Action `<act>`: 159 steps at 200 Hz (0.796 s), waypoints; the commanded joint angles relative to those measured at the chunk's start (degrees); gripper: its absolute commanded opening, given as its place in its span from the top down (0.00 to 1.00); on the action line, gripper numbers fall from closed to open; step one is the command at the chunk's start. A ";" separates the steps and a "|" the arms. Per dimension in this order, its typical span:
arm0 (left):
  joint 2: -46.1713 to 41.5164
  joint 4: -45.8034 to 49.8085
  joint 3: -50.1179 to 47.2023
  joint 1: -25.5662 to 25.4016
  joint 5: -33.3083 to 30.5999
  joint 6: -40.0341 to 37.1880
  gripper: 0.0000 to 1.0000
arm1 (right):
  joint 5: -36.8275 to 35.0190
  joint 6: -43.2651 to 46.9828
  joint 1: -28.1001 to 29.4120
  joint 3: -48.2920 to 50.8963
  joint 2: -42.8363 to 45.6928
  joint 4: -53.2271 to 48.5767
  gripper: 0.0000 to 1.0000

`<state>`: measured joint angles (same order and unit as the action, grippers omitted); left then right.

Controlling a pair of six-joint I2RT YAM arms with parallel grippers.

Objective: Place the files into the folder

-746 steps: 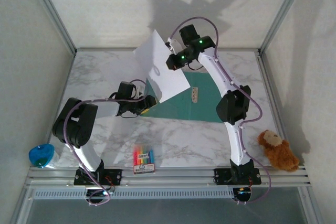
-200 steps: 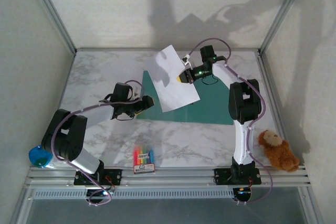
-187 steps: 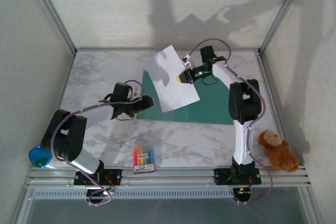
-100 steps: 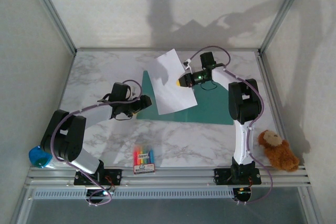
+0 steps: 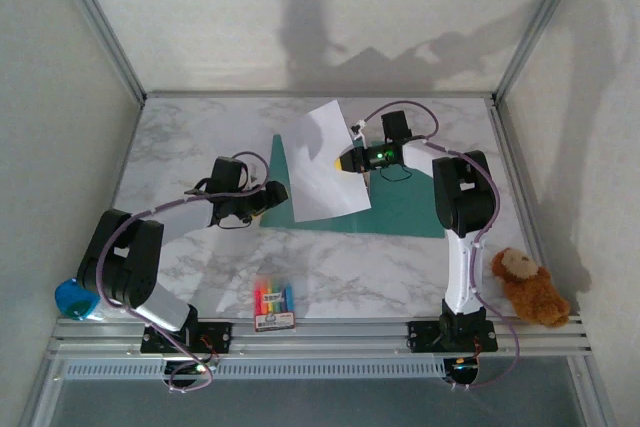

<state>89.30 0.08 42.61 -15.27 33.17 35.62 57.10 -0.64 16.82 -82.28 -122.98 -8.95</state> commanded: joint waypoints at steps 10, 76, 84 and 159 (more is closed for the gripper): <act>0.32 -0.08 -0.84 0.64 -0.12 -0.07 0.14 | 0.73 -3.43 1.53 1.58 2.67 5.61 1.00; 0.60 -1.56 -2.27 0.68 0.32 0.32 0.15 | -1.11 -8.37 2.95 3.92 2.22 11.50 1.00; 0.60 -1.75 -2.39 0.72 0.40 0.41 0.15 | -1.46 -9.01 3.11 4.35 2.22 12.29 1.00; 0.49 -2.27 -3.19 1.17 0.58 0.42 0.15 | -4.51 -17.79 4.32 8.87 2.61 22.72 1.00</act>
<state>89.41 -1.43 40.38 -14.83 33.19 35.81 53.93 -14.85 20.21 -74.46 -122.98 8.88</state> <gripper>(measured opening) 0.849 0.040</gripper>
